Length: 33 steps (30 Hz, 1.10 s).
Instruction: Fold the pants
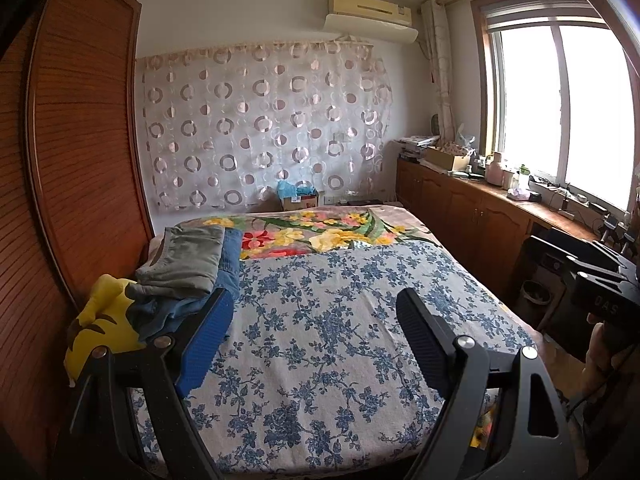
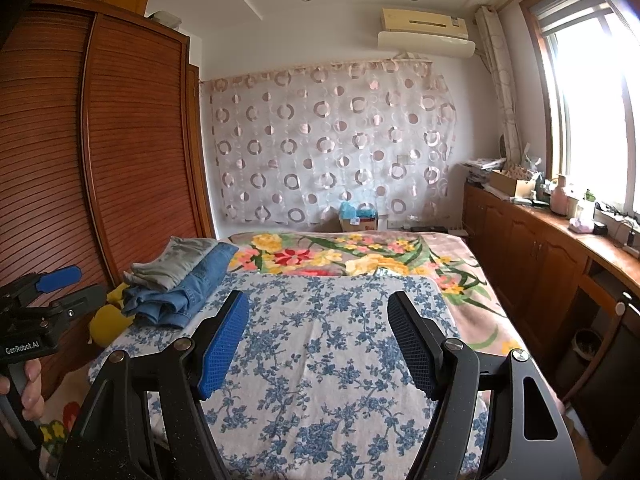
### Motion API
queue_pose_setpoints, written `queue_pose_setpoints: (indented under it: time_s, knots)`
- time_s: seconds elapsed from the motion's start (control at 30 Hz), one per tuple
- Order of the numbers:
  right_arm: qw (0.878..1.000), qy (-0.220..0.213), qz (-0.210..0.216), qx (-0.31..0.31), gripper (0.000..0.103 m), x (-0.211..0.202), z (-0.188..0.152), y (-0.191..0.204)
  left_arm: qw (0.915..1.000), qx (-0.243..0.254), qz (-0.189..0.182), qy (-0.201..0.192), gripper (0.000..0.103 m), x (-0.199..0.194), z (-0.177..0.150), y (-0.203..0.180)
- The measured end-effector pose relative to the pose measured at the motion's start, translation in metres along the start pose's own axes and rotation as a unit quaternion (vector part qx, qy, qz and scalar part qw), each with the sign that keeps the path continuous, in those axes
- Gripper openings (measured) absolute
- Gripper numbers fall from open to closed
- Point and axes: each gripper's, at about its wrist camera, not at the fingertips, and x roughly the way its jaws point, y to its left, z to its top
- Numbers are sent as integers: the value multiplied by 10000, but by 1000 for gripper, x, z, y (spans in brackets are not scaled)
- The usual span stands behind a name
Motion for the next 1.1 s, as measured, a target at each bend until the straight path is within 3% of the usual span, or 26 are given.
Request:
queue_pose_setpoints:
  time_s: [1.1]
  knots:
    - [10000,6,18,-1,74,0,-3,-3,10000,-41,61,-51,84,-3,1,10]
